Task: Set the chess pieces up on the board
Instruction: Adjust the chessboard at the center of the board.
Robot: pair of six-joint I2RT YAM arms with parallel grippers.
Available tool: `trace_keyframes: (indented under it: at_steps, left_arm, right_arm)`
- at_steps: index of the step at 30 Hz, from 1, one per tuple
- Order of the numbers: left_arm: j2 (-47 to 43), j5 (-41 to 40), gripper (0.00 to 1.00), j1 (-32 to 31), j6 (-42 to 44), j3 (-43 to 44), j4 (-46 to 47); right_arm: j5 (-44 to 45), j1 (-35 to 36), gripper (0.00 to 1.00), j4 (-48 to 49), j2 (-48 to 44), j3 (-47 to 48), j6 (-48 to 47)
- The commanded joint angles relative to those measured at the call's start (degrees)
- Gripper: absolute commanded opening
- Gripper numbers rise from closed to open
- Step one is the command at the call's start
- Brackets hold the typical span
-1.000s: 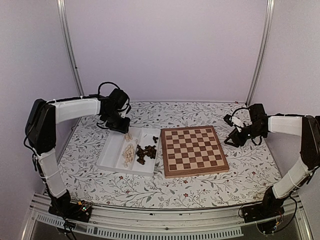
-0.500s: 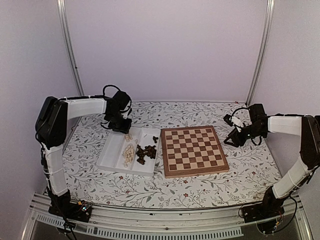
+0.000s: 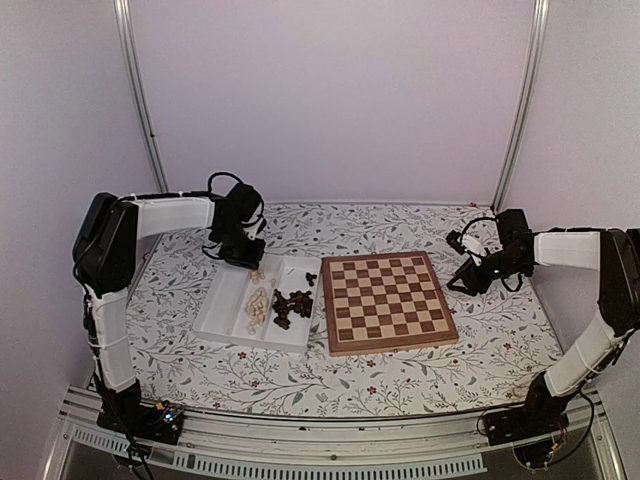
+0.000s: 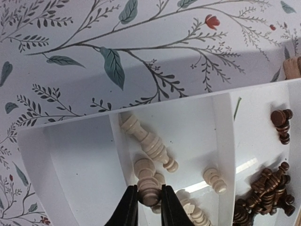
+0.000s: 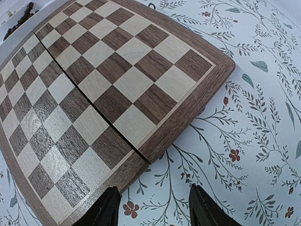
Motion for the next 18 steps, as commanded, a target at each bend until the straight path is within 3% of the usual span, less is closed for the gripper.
trace_keyframes:
  at_steps: [1,5,18]
  left_arm:
    - [1.1,1.6,0.17,0.5,0.2,1.1,-0.4]
    - [2.0,0.3,0.24,0.5,0.2,1.4,-0.9]
    - [0.0,0.9,0.11,-0.3,0.3,4.3,-2.7]
  right_arm:
    - [-0.7,0.2,0.52,0.7,0.8,-0.3,0.1]
    - [-0.7,0.2,0.52,0.7,0.9,-0.2,0.1]
    - [-0.9,0.2,0.52,0.5,0.3,-0.2,0.2]
